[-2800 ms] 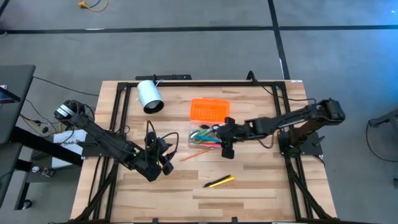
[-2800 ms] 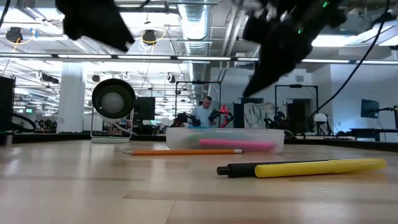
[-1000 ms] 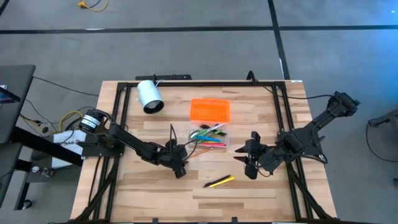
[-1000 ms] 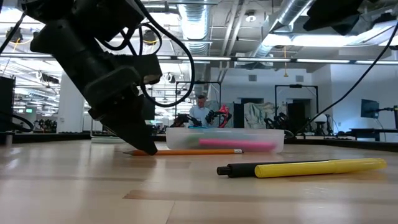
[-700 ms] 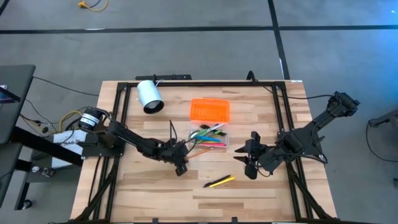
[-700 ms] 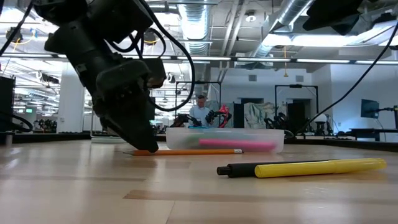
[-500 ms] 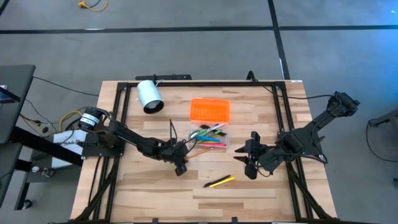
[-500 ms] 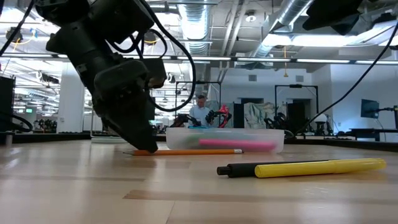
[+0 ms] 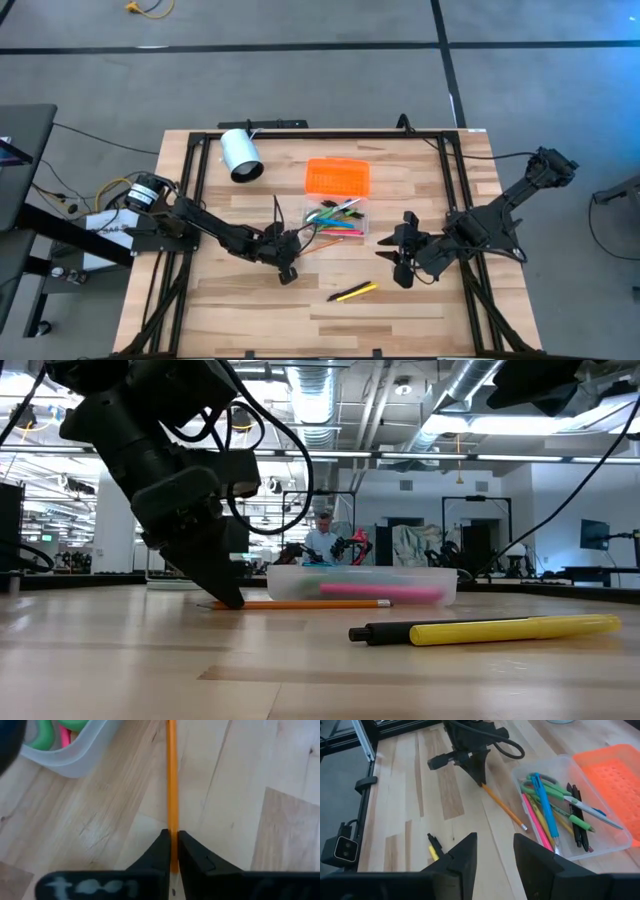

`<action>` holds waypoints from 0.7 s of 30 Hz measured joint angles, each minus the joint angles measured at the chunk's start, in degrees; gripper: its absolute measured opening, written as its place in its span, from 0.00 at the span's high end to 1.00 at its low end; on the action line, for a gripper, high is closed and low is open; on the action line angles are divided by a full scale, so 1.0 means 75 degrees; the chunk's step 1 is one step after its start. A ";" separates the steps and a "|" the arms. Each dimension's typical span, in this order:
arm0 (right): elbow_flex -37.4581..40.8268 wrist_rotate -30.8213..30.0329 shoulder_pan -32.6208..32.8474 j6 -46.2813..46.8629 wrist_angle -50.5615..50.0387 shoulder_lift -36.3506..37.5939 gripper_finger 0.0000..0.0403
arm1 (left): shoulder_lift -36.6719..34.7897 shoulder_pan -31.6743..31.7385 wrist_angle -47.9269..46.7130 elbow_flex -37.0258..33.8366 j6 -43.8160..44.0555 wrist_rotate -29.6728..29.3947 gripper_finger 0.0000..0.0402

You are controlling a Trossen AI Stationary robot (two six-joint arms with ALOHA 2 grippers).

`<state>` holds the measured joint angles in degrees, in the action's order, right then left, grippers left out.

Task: Pick & place school supplies into a supply box
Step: Put the orange pencil into the orange supply box

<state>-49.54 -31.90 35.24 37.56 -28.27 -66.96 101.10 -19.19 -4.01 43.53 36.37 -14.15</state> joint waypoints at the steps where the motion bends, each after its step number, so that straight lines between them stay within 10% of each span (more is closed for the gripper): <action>1: 0.0000 -0.0001 0.0000 0.0000 0.0000 -0.0008 0.70 | 0.0000 -0.0020 -0.0002 0.0000 -0.0012 0.0004 0.98; 21: 0.0000 -0.0038 0.0000 0.0052 0.0023 -0.0236 0.70 | 0.0003 -0.0447 0.0357 -0.0015 -0.1071 0.0725 0.97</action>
<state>-49.54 -32.18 35.24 37.95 -28.10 -68.73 101.12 -22.55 -1.34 43.42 28.34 -8.72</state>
